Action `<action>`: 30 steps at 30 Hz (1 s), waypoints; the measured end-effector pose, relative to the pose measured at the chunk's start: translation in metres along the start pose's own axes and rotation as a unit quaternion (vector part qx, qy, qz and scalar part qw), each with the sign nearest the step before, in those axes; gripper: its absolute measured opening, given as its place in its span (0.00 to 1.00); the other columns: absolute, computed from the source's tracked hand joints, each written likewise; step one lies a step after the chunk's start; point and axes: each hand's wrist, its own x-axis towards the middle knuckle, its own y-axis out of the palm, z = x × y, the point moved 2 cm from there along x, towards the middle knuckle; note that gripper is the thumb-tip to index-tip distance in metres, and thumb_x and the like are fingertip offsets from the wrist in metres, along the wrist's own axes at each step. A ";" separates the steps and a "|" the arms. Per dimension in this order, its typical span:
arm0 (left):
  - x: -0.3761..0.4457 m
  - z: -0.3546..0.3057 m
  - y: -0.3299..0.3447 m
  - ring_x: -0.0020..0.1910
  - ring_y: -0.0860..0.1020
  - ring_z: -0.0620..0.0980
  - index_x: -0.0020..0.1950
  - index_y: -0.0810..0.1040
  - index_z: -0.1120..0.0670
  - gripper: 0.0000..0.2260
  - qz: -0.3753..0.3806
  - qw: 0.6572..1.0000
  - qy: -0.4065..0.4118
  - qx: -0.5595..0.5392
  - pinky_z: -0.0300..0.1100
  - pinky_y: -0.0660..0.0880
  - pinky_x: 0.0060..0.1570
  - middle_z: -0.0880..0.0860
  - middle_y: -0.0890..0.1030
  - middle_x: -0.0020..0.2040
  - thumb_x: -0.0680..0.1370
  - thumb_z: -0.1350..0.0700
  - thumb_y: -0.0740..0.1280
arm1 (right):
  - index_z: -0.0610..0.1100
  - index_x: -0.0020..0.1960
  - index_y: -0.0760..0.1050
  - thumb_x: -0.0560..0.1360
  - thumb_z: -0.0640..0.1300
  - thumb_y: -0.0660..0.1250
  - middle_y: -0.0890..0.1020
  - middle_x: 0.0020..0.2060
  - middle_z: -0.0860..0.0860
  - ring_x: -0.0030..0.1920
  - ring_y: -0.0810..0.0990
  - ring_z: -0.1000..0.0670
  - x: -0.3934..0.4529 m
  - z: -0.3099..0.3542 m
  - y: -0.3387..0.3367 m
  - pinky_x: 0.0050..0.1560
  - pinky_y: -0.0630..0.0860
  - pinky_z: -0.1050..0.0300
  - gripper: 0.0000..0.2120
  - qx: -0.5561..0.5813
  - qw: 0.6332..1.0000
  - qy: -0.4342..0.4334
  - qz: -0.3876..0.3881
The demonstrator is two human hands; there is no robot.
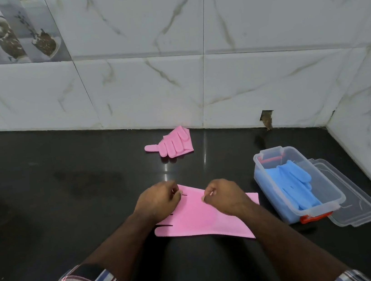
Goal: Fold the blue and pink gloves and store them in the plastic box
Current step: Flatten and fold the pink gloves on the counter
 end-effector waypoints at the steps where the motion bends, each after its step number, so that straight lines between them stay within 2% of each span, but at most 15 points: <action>1: 0.003 0.003 -0.001 0.45 0.77 0.47 0.49 0.77 0.46 0.08 -0.009 1.000 -0.006 -0.007 0.45 0.74 0.41 0.41 0.77 0.43 0.79 0.45 0.61 | 0.50 0.46 0.79 0.74 0.50 0.72 0.83 0.47 0.53 0.47 0.81 0.53 0.003 0.001 0.001 0.50 0.80 0.54 0.05 0.027 0.999 0.003 -0.020; 5: 0.018 0.011 -0.004 0.46 0.76 0.46 0.46 0.76 0.45 0.05 -0.022 0.999 -0.019 -0.028 0.45 0.75 0.43 0.42 0.76 0.42 0.77 0.47 0.62 | 0.47 0.49 0.79 0.75 0.45 0.71 0.84 0.44 0.49 0.41 0.83 0.49 0.012 0.007 0.007 0.41 0.83 0.56 0.04 0.203 0.975 0.069 -0.051; 9: 0.035 0.016 -0.004 0.58 0.75 0.51 0.59 0.79 0.47 0.13 -0.024 1.000 -0.009 0.008 0.49 0.74 0.56 0.48 0.77 0.55 0.78 0.46 0.62 | 0.46 0.53 0.78 0.76 0.43 0.70 0.83 0.46 0.48 0.41 0.83 0.49 0.023 0.013 0.015 0.39 0.83 0.56 0.07 0.253 0.959 0.099 -0.083; 13: 0.053 0.015 0.001 0.71 0.66 0.54 0.70 0.73 0.46 0.20 0.025 0.997 -0.044 0.066 0.55 0.65 0.67 0.49 0.70 0.72 0.79 0.44 0.61 | 0.45 0.64 0.77 0.75 0.42 0.70 0.83 0.54 0.49 0.52 0.82 0.50 0.034 0.017 0.023 0.56 0.81 0.51 0.18 0.226 0.967 0.067 -0.096; 16: 0.064 0.014 0.006 0.76 0.60 0.56 0.73 0.69 0.44 0.21 0.059 0.993 -0.047 0.095 0.58 0.59 0.69 0.50 0.60 0.79 0.81 0.43 0.59 | 0.44 0.68 0.75 0.76 0.41 0.70 0.82 0.60 0.49 0.58 0.80 0.51 0.041 0.024 0.023 0.60 0.76 0.56 0.21 0.212 0.971 0.055 -0.093; 23: 0.083 0.019 0.008 0.77 0.56 0.59 0.76 0.64 0.40 0.22 0.093 0.988 -0.045 0.116 0.62 0.56 0.71 0.52 0.55 0.81 0.81 0.43 0.56 | 0.43 0.67 0.76 0.75 0.39 0.71 0.82 0.59 0.47 0.56 0.81 0.50 0.059 0.028 0.022 0.56 0.76 0.59 0.20 0.236 0.966 0.054 -0.085; 27: 0.094 0.024 0.011 0.77 0.55 0.60 0.76 0.63 0.40 0.23 0.100 0.986 -0.044 0.127 0.62 0.56 0.71 0.52 0.52 0.81 0.81 0.42 0.56 | 0.42 0.66 0.76 0.74 0.39 0.71 0.83 0.57 0.47 0.56 0.81 0.50 0.068 0.027 0.020 0.60 0.77 0.56 0.20 0.231 0.968 0.058 -0.080; 30: 0.102 0.026 0.010 0.77 0.54 0.61 0.77 0.64 0.41 0.23 0.095 0.984 -0.037 0.148 0.63 0.55 0.71 0.52 0.51 0.81 0.81 0.42 0.57 | 0.42 0.66 0.76 0.74 0.40 0.71 0.83 0.56 0.47 0.56 0.82 0.50 0.074 0.026 0.021 0.59 0.76 0.58 0.20 0.227 0.969 0.059 -0.073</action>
